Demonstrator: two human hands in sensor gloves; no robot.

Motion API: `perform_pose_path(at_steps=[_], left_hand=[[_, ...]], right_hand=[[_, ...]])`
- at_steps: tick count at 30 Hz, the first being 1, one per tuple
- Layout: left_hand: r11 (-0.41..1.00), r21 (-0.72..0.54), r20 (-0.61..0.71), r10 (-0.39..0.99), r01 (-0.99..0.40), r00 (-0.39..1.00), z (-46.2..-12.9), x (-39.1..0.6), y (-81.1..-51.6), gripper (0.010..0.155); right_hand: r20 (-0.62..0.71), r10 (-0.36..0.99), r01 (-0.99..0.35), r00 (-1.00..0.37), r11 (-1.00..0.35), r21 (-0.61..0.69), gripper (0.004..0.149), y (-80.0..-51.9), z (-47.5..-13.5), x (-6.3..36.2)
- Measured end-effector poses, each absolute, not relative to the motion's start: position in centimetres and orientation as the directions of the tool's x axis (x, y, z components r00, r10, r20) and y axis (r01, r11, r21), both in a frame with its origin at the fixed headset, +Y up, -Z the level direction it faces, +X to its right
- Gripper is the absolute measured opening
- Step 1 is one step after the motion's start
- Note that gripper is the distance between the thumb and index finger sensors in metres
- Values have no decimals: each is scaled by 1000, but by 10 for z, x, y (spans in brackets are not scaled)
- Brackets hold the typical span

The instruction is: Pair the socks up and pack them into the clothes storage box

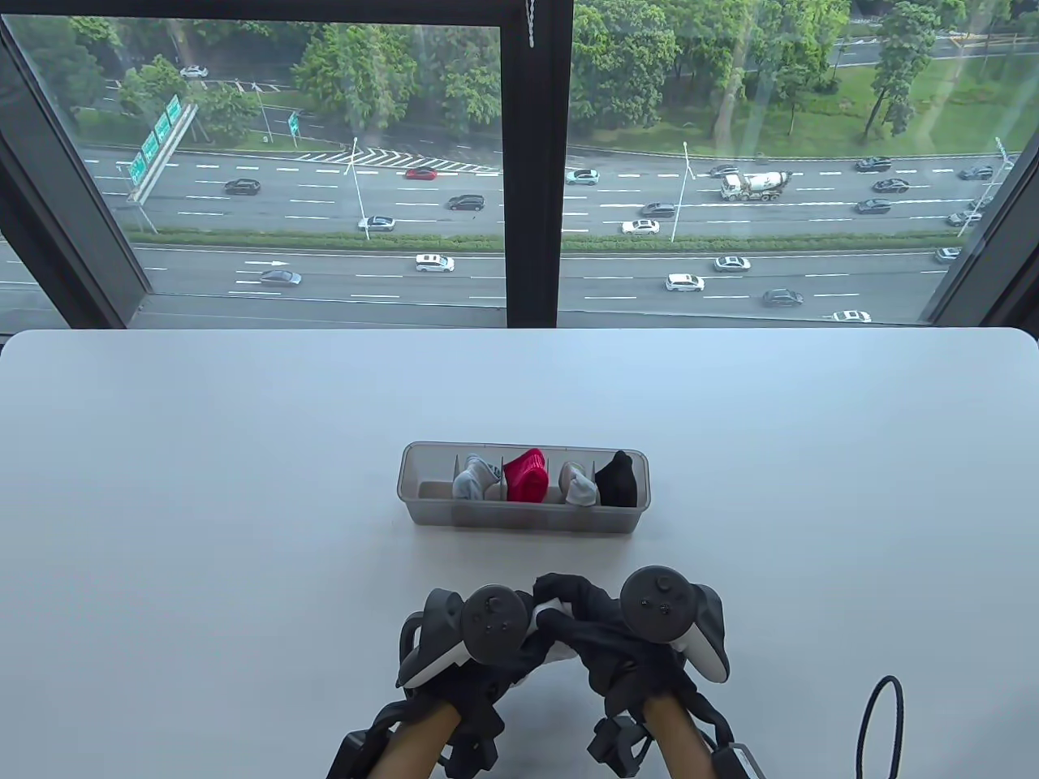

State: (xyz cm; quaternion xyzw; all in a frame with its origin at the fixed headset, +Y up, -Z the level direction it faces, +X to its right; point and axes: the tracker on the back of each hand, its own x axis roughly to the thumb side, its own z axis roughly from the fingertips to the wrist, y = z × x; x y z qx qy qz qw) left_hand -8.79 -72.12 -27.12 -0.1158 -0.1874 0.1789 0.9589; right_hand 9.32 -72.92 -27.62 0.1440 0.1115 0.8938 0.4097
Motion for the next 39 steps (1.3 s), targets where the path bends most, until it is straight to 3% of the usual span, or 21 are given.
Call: perform_pose_path(at_steps=[2, 3, 4, 7, 10, 12, 14, 19, 22, 25, 28, 29, 33, 38, 39], left_hand=[[907, -311, 307, 380, -285, 873, -271, -88, -721, 66], [909, -324, 311, 364, -262, 878, -269, -88, -721, 77], [919, -292, 309, 353, -265, 883, -268, -88, -720, 77], [931, -217, 330, 354, -294, 875, -267, -86, -714, 61], [919, -243, 345, 380, -309, 858, -268, -87, -714, 57], [909, -277, 341, 397, -313, 852, -270, -89, -715, 55], [899, -301, 337, 413, -319, 846, -271, -90, -716, 55], [913, -273, 346, 388, -304, 854, -267, -88, -713, 74], [940, -260, 354, 306, -221, 884, -264, -82, -713, 78], [954, -208, 355, 278, -215, 893, -265, -80, -713, 61], [939, -233, 349, 323, -252, 880, -267, -85, -711, 56], [929, -242, 350, 353, -281, 867, -268, -88, -711, 56], [912, -249, 346, 399, -327, 849, -270, -93, -712, 57], [949, -184, 348, 306, -256, 886, -263, -83, -709, 75], [954, -165, 358, 295, -251, 886, -262, -80, -707, 73]], right_hand=[[169, 760, -705, -628, -647, 289, 52, -727, -275, 93], [149, 754, -711, -640, -655, 256, 51, -727, -274, 93], [150, 749, -709, -646, -661, 246, 51, -728, -274, 93], [113, 796, -752, -595, -601, 273, 53, -730, -274, 95], [147, 837, -765, -526, -542, 349, 64, -730, -274, 96], [173, 840, -742, -515, -538, 400, 61, -729, -277, 98], [162, 825, -751, -541, -561, 348, 53, -728, -277, 99], [155, 730, -695, -666, -683, 225, 52, -727, -274, 95], [104, 786, -755, -609, -615, 229, 52, -725, -272, 94], [108, 794, -755, -599, -604, 254, 54, -728, -271, 94], [220, 818, -704, -532, -571, 422, 73, -724, -273, 90], [233, 807, -680, -542, -585, 442, 74, -721, -274, 90], [216, 808, -719, -548, -587, 373, 53, -719, -276, 94], [159, 747, -704, -646, -663, 254, 55, -721, -277, 99], [154, 738, -703, -657, -674, 227, 55, -723, -278, 101]])
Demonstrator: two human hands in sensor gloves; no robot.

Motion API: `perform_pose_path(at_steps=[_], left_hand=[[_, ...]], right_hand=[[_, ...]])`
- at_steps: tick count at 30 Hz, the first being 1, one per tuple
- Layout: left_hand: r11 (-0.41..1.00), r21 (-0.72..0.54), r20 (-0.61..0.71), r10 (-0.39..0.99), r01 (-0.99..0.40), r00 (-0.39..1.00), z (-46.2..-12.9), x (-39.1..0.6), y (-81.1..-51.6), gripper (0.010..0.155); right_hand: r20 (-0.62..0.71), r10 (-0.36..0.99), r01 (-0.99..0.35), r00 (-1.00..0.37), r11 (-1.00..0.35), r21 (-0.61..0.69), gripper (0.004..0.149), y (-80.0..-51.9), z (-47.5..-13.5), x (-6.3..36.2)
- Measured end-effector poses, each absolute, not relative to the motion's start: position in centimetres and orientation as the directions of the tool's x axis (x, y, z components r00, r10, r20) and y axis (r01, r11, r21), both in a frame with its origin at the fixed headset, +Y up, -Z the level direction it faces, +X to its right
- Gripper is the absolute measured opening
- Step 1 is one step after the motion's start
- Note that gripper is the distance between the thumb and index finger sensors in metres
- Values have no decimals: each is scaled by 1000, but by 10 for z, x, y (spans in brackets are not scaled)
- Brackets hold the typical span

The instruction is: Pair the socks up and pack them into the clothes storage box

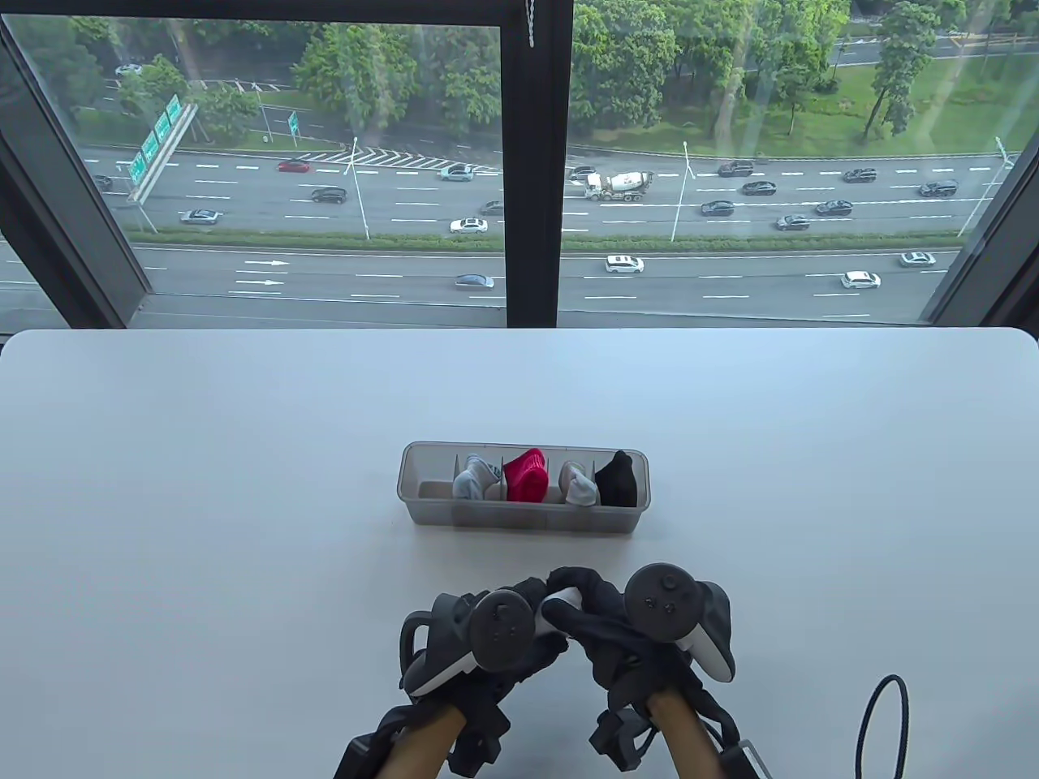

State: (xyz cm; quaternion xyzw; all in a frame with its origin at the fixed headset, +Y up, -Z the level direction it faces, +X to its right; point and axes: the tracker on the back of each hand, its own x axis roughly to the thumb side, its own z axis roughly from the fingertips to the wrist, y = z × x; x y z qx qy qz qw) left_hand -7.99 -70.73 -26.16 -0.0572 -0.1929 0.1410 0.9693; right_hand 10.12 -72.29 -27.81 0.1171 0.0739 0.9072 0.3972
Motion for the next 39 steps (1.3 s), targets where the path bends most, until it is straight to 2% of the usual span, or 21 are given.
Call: perform_pose_path(at_steps=[4, 6, 8, 10, 14, 16, 19, 21, 22, 24, 25, 27, 29, 30, 32, 34, 35, 37, 39], left_hand=[[978, -158, 322, 180, -134, 930, -259, -69, -708, 69], [978, -164, 311, 172, -126, 935, -262, -70, -710, 67], [970, -184, 291, 210, -161, 933, -264, -76, -714, 66], [960, -182, 282, 259, -214, 924, -263, -82, -717, 66], [941, -135, 287, 336, -309, 897, -262, -90, -717, 71], [953, -109, 281, 303, -283, 911, -259, -89, -715, 80], [975, -78, 301, 224, -210, 927, -254, -81, -715, 70], [974, -62, 299, 228, -219, 927, -254, -81, -713, 68], [965, -52, 305, 260, -256, 916, -254, -84, -711, 68], [915, -50, 310, 396, -401, 864, -255, -92, -709, 68], [889, -73, 316, 450, -452, 835, -256, -94, -708, 67], [837, -122, 322, 541, -533, 777, -256, -96, -710, 67], [836, -184, 340, 547, -516, 765, -258, -97, -715, 70], [827, -205, 333, 561, -523, 758, -258, -99, -715, 73], [816, -147, 294, 576, -559, 763, -258, -103, -712, 64], [829, -55, 258, 550, -556, 794, -258, -106, -709, 53], [834, -47, 251, 543, -550, 801, -258, -106, -707, 53], [828, -97, 280, 556, -553, 783, -258, -104, -708, 56], [813, -144, 289, 580, -565, 761, -258, -106, -710, 60]], right_hand=[[106, 772, -733, -627, -630, 256, 55, -727, -279, 97], [127, 806, -722, -579, -578, 381, 58, -731, -284, 99], [113, 866, -720, -487, -471, 510, 71, -736, -287, 101], [78, 890, -704, -449, -407, 582, 71, -738, -289, 102], [111, 846, -756, -521, -518, 400, 62, -731, -288, 102], [90, 808, -762, -582, -580, 288, 61, -730, -286, 103], [71, 807, -783, -586, -586, 208, 59, -727, -283, 107], [75, 834, -809, -546, -549, 211, 61, -727, -282, 107], [89, 869, -832, -486, -492, 256, 64, -728, -283, 107], [51, 937, -870, -347, -342, 355, 77, -729, -284, 105], [39, 945, -861, -325, -312, 402, 83, -731, -285, 102], [25, 945, -824, -327, -298, 483, 73, -736, -287, 98], [6, 951, -854, -309, -280, 439, 64, -735, -286, 95], [34, 923, -846, -384, -366, 387, 61, -734, -285, 97], [95, 882, -817, -462, -465, 342, 60, -731, -287, 98], [82, 865, -819, -494, -495, 290, 60, -726, -287, 98], [75, 858, -817, -508, -507, 273, 61, -725, -287, 97], [102, 832, -790, -545, -550, 269, 63, -724, -285, 94], [98, 818, -792, -567, -574, 209, 65, -723, -282, 94]])
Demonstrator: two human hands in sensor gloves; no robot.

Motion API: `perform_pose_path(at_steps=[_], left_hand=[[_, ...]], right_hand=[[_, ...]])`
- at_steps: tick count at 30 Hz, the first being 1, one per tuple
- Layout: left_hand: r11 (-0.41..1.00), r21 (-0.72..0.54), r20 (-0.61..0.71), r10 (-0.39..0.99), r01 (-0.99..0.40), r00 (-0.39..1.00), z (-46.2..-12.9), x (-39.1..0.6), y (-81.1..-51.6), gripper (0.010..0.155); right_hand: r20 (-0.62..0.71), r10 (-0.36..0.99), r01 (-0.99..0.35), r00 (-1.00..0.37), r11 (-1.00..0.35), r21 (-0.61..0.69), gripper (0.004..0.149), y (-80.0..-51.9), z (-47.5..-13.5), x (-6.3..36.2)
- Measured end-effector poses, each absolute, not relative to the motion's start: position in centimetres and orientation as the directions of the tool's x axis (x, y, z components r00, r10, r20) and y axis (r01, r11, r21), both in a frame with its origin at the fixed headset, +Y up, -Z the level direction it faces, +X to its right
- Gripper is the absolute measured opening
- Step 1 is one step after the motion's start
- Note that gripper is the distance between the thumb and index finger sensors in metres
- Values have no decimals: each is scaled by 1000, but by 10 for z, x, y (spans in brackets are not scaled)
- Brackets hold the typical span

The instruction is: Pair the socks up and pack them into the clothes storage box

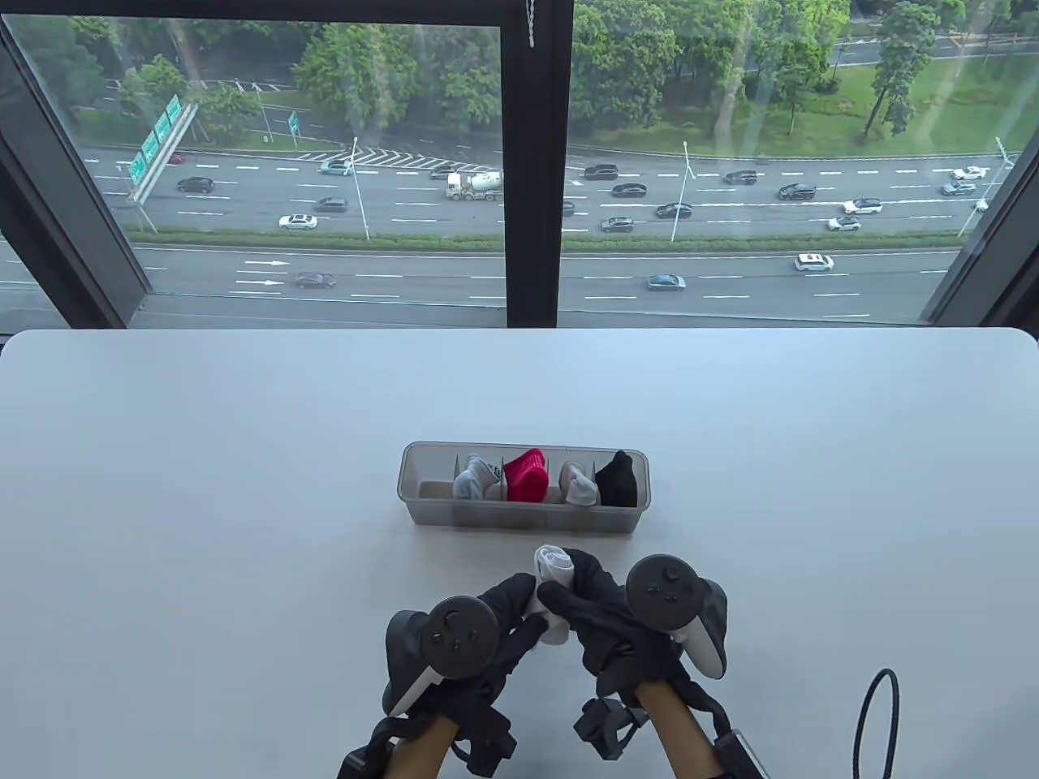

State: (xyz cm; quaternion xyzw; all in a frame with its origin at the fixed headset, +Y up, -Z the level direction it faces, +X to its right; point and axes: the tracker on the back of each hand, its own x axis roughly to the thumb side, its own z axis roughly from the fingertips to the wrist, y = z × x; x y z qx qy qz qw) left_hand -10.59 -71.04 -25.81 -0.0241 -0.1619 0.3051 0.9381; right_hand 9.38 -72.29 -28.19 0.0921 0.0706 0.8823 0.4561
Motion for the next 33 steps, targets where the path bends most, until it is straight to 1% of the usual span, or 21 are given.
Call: perform_pose_path(at_steps=[2, 5, 6, 8, 9, 10, 12, 14, 16, 18, 19, 21, 23, 24, 26, 28, 29, 33], left_hand=[[772, -159, 277, 634, -616, 722, -259, -106, -710, 68], [746, -104, 252, 660, -658, 708, -260, -110, -708, 60], [736, -105, 243, 671, -669, 701, -260, -111, -708, 58], [705, -96, 194, 706, -703, 681, -263, -119, -708, 53], [695, -98, 180, 716, -712, 675, -264, -122, -709, 51], [677, -107, 173, 734, -728, 657, -264, -124, -710, 50], [657, -120, 179, 751, -744, 635, -264, -123, -711, 47], [669, -123, 188, 741, -733, 644, -264, -123, -710, 45], [615, -132, 194, 785, -777, 588, -264, -127, -710, 44], [574, -130, 189, 815, -809, 548, -263, -131, -709, 44], [572, -127, 188, 816, -810, 547, -262, -131, -707, 44], [584, -133, 203, 807, -801, 555, -262, -129, -705, 45], [597, -155, 216, 798, -787, 563, -262, -127, -705, 45], [598, -162, 214, 798, -785, 563, -262, -127, -706, 45], [580, -196, 207, 813, -791, 545, -264, -127, -707, 45], [563, -187, 211, 823, -805, 527, -263, -129, -705, 45], [568, -186, 219, 819, -802, 530, -262, -129, -704, 45], [639, -166, 269, 762, -751, 589, -255, -122, -697, 44]], right_hand=[[66, 848, -832, -526, -529, 165, 68, -722, -279, 94], [63, 882, -870, -467, -471, 148, 71, -721, -276, 91], [71, 885, -870, -460, -465, 163, 71, -721, -276, 91], [132, 911, -863, -391, -413, 293, 73, -722, -277, 89], [131, 923, -859, -363, -386, 337, 72, -722, -278, 87], [112, 928, -861, -354, -370, 349, 70, -723, -277, 87], [97, 922, -862, -374, -384, 330, 64, -723, -276, 83], [99, 919, -863, -381, -392, 319, 61, -722, -273, 82], [152, 900, -845, -409, -437, 308, 61, -721, -273, 84], [149, 911, -854, -384, -412, 316, 61, -718, -274, 84], [137, 916, -863, -378, -402, 307, 62, -717, -275, 84], [124, 921, -858, -370, -390, 334, 61, -718, -276, 84], [127, 913, -856, -389, -408, 317, 61, -719, -277, 86], [134, 909, -847, -396, -417, 328, 61, -719, -278, 87], [133, 912, -853, -389, -411, 323, 61, -719, -278, 89], [137, 908, -850, -395, -418, 320, 61, -718, -278, 88], [143, 900, -842, -412, -436, 317, 61, -717, -279, 87], [187, 822, -786, -538, -569, 242, 63, -715, -279, 87]])
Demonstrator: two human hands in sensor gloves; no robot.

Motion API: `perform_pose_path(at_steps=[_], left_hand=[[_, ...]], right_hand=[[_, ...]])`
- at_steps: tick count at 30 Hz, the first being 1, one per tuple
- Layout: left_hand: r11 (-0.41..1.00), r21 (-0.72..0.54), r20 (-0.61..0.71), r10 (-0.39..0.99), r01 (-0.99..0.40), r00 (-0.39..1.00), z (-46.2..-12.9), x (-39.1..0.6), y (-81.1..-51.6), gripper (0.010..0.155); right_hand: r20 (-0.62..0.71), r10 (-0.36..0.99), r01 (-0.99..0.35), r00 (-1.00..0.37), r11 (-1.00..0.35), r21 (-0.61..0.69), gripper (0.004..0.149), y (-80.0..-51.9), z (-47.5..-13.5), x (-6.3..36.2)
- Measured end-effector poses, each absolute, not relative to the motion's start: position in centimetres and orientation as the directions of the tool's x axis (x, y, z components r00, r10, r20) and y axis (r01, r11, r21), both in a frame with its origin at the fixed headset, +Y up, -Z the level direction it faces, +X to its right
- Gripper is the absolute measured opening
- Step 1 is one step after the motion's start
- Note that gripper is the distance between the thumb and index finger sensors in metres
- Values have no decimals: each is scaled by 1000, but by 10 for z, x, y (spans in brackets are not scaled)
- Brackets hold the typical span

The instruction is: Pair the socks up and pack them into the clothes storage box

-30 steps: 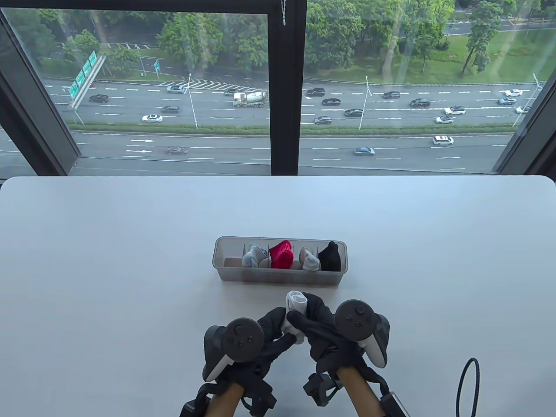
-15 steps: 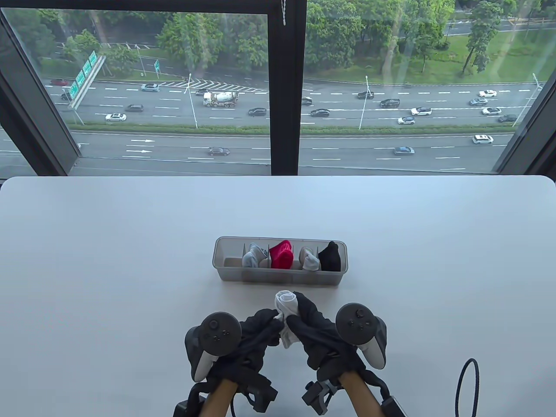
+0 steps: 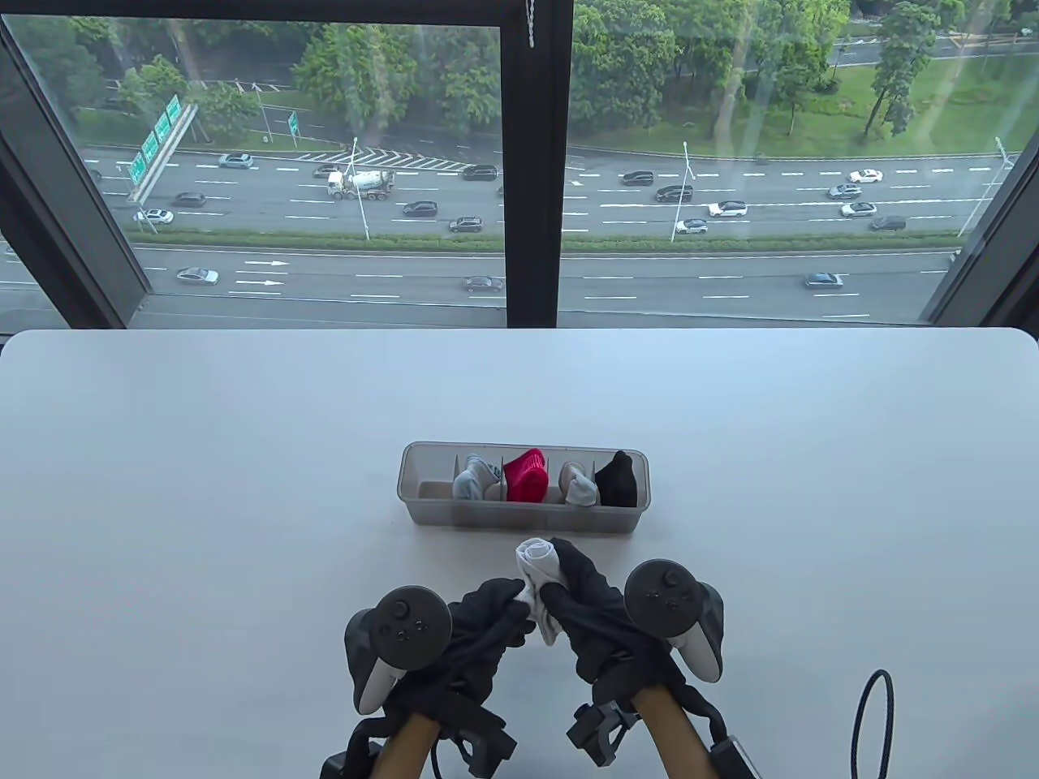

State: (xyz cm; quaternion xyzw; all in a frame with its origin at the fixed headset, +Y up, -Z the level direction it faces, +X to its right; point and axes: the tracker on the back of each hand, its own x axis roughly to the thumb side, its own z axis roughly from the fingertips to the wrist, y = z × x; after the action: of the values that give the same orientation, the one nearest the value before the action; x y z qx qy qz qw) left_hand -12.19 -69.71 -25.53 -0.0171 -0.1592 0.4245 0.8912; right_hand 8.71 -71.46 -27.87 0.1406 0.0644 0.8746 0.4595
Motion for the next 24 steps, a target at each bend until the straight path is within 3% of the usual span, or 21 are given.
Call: perform_pose_path(at_steps=[6, 9, 12, 16, 18, 19, 24], left_hand=[[621, -226, 280, 780, -751, 560, -257, -121, -697, 44], [612, -232, 278, 787, -756, 551, -258, -120, -697, 43], [594, -193, 258, 798, -781, 544, -258, -123, -696, 42], [572, -171, 208, 817, -802, 538, -260, -131, -698, 42], [585, -195, 202, 809, -787, 551, -262, -131, -702, 42], [593, -218, 205, 805, -775, 557, -262, -129, -704, 42], [632, -301, 226, 775, -715, 590, -262, -121, -707, 42]], right_hand=[[152, 845, -836, -512, -531, 139, 65, -713, -276, 95], [200, 801, -808, -564, -585, 63, 59, -708, -271, 95], [274, 783, -782, -558, -607, 141, 56, -707, -269, 89], [263, 869, -783, -420, -493, 380, 75, -713, -269, 82], [289, 837, -741, -464, -546, 391, 93, -716, -269, 78], [317, 781, -688, -539, -625, 369, 96, -717, -269, 77], [335, 714, -669, -614, -697, 259, 87, -721, -270, 80]])
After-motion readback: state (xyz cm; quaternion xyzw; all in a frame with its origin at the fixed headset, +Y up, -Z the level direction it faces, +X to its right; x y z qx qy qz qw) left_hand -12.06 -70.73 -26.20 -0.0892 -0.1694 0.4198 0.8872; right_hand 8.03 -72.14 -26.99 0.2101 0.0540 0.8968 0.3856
